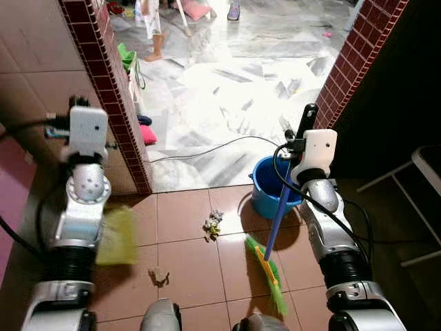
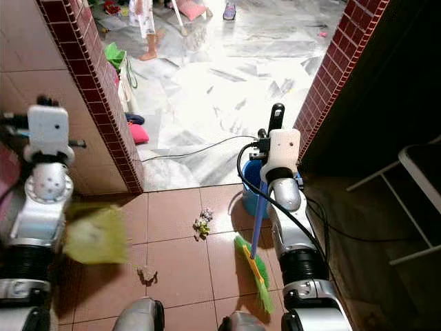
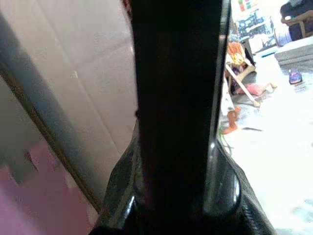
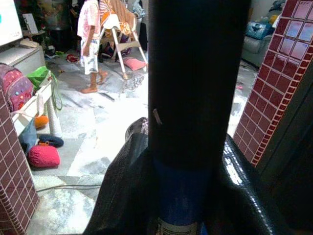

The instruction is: Sweep floor

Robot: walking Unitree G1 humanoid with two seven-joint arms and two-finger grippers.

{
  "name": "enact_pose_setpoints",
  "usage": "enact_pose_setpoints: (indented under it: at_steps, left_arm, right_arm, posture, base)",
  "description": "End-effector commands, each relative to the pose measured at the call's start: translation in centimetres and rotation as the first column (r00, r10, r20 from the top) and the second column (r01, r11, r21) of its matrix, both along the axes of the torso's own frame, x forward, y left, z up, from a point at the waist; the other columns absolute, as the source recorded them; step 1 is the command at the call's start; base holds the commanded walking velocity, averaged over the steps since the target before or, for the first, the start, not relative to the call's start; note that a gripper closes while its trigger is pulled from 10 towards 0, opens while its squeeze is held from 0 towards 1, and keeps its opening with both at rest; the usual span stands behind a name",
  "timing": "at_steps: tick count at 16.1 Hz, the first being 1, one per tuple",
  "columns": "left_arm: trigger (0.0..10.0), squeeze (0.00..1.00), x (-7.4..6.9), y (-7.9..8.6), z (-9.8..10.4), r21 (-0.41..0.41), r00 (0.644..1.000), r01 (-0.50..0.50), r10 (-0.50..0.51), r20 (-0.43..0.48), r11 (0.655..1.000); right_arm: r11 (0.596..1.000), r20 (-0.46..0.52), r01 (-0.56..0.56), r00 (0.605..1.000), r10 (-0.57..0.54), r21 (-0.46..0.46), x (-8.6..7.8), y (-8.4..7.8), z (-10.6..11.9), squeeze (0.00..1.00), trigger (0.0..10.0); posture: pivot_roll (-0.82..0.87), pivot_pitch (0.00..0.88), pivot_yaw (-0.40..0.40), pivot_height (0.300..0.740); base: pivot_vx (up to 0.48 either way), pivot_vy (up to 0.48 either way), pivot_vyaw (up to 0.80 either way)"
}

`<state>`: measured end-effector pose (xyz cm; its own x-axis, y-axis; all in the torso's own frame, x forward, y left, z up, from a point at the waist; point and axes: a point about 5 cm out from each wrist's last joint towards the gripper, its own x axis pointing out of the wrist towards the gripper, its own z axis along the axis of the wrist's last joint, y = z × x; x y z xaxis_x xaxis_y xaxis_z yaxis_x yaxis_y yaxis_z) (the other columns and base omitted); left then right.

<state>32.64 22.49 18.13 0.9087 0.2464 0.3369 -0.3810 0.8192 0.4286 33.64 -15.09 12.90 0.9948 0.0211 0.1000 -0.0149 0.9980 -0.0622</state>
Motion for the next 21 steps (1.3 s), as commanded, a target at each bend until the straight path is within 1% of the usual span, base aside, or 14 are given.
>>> enact_pose_setpoints:
  at_steps: [1,3,5,6,8,10,11,12,14,16,17,18,21]
  left_arm:
    - [10.0,0.00,-0.2,-0.3,-0.5,0.036,0.999,0.015,-0.013,-0.036,0.999]
    - [10.0,0.00,-0.4,-0.6,-3.1,0.035,0.989,0.012,-0.007,-0.148,0.999]
    - [10.0,0.00,-0.4,-1.4,-4.5,-0.010,0.982,0.029,-0.030,-0.185,1.000]
    - [10.0,0.00,-0.2,-2.2,-5.4,-0.012,0.975,0.049,-0.051,-0.215,0.999]
    - [10.0,0.00,0.0,-3.0,-6.3,-0.023,0.966,0.064,-0.068,-0.251,0.998]
    - [10.0,0.00,0.7,-4.0,-7.6,-0.063,0.955,0.071,-0.087,-0.285,0.995]
    - [10.0,0.00,1.2,-4.7,-7.9,-0.073,0.951,0.080,-0.098,-0.293,0.994]
    - [10.0,0.00,1.5,-5.1,-8.1,-0.074,0.950,0.086,-0.104,-0.296,0.994]
    - [10.0,0.00,2.3,-6.7,-8.4,-0.151,0.938,0.106,-0.149,-0.312,0.983]
    - [10.0,0.00,2.9,-8.5,-8.2,-0.220,0.934,0.133,-0.196,-0.298,0.966]
    - [10.0,0.00,3.1,-9.4,-8.0,-0.263,0.936,0.142,-0.216,-0.279,0.954]
    - [10.0,0.00,3.4,-10.5,-7.6,-0.327,0.936,0.153,-0.243,-0.254,0.933]
    - [10.0,0.00,3.9,-12.4,-6.7,-0.363,0.939,0.186,-0.273,-0.208,0.913]
  right_arm:
    - [1.000,0.022,-0.007,1.000,0.008,-0.011,0.2,0.0,0.4,0.00,10.0]
    - [1.000,0.021,-0.006,1.000,0.006,-0.012,0.2,0.0,0.4,0.00,10.0]
    - [1.000,0.021,-0.003,1.000,0.004,-0.015,0.2,-0.1,0.4,0.00,10.0]
    - [1.000,0.020,-0.002,1.000,0.003,-0.018,0.2,-0.2,0.4,0.00,10.0]
    - [1.000,0.018,0.001,1.000,0.000,-0.022,0.2,-0.4,0.3,0.00,10.0]
    - [1.000,0.023,0.010,1.000,-0.009,-0.023,0.1,-0.5,0.3,0.00,10.0]
    - [1.000,0.025,0.014,1.000,-0.014,-0.023,0.1,-0.5,0.4,0.00,10.0]
    - [1.000,0.025,0.016,1.000,-0.015,-0.023,0.0,-0.6,0.4,0.00,10.0]
    - [0.999,0.025,0.022,0.999,-0.021,-0.025,0.0,-0.8,0.3,0.00,10.0]
    - [0.999,0.029,0.024,0.999,-0.023,-0.023,0.2,-0.8,0.5,0.00,10.0]
    - [1.000,0.031,0.018,0.999,-0.017,-0.014,0.2,-0.6,0.6,0.00,10.0]
    - [1.000,0.035,0.006,0.999,-0.006,-0.010,0.3,-0.3,0.7,0.00,10.0]
    - [1.000,0.036,0.004,0.999,-0.003,-0.013,0.5,-0.3,0.9,0.00,10.0]
  posture:
    - [-0.01,0.064,-0.026,0.740]
    - [-0.02,0.064,-0.024,0.740]
    - [-0.02,0.062,-0.026,0.740]
    - [-0.02,0.062,-0.026,0.740]
    - [-0.03,0.060,-0.025,0.740]
    - [-0.04,0.058,-0.019,0.740]
    - [-0.05,0.058,-0.015,0.740]
    - [-0.05,0.057,-0.013,0.740]
    - [-0.06,0.054,-0.011,0.740]
    - [-0.06,0.052,-0.012,0.740]
    - [-0.06,0.052,-0.012,0.740]
    - [-0.06,0.046,-0.015,0.740]
    - [-0.07,0.040,-0.018,0.740]
  base:
    - [0.000,0.000,0.00]
    - [0.000,0.000,0.00]
    - [0.000,0.000,0.00]
    - [0.000,0.000,0.00]
    - [0.000,0.000,0.00]
    - [0.000,0.000,0.00]
    - [0.000,0.000,0.00]
    - [0.000,0.000,0.00]
    - [0.000,0.000,0.00]
    - [0.000,0.000,0.00]
    - [0.000,0.000,0.00]
    - [0.000,0.000,0.00]
    - [0.000,0.000,0.00]
